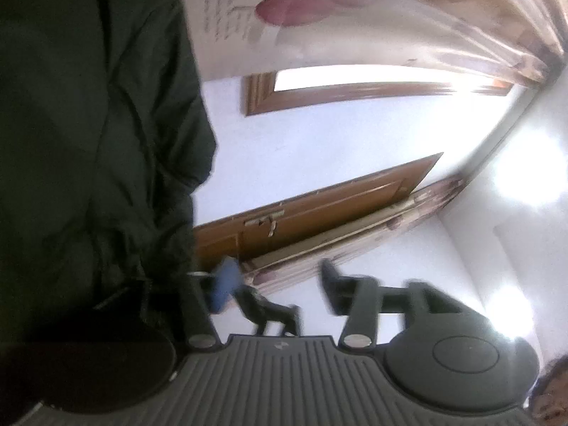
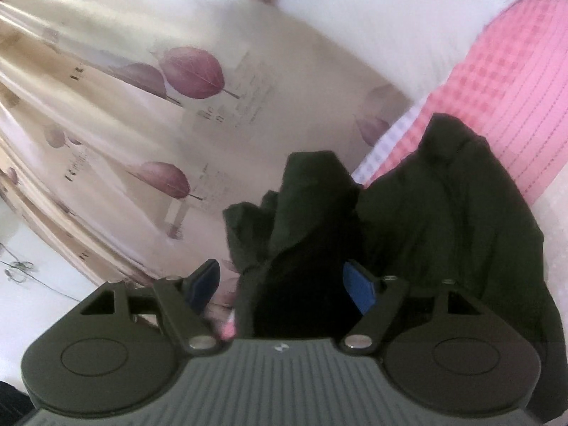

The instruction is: Fold large clothes

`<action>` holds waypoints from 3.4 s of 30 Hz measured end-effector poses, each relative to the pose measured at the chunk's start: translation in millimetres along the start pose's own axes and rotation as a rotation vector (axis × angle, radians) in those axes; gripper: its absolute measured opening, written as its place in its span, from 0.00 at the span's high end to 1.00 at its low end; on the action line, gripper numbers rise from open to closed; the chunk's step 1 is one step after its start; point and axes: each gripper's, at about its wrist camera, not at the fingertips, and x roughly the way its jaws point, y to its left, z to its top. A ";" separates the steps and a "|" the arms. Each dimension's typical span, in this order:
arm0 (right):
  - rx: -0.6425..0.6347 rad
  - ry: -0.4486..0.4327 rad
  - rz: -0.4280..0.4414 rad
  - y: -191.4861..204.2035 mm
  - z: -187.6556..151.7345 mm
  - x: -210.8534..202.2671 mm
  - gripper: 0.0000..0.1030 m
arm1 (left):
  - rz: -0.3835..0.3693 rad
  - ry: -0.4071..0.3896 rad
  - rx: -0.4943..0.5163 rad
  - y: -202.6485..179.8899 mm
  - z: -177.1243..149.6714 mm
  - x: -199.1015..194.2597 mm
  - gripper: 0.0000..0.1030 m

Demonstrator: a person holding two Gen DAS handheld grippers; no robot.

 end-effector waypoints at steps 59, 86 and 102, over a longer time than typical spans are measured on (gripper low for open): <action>-0.951 0.401 -0.339 140.8 -22.9 100.9 0.77 | 0.671 -0.097 0.509 -42.9 -9.6 -95.2 0.01; -0.307 0.071 -0.334 -101.6 67.8 -38.2 0.48 | 0.855 0.153 0.833 -4.4 -66.8 46.6 0.40; -0.241 0.214 -0.191 -65.5 -27.1 32.0 0.44 | 0.973 0.039 0.735 -40.1 -57.0 -91.0 0.53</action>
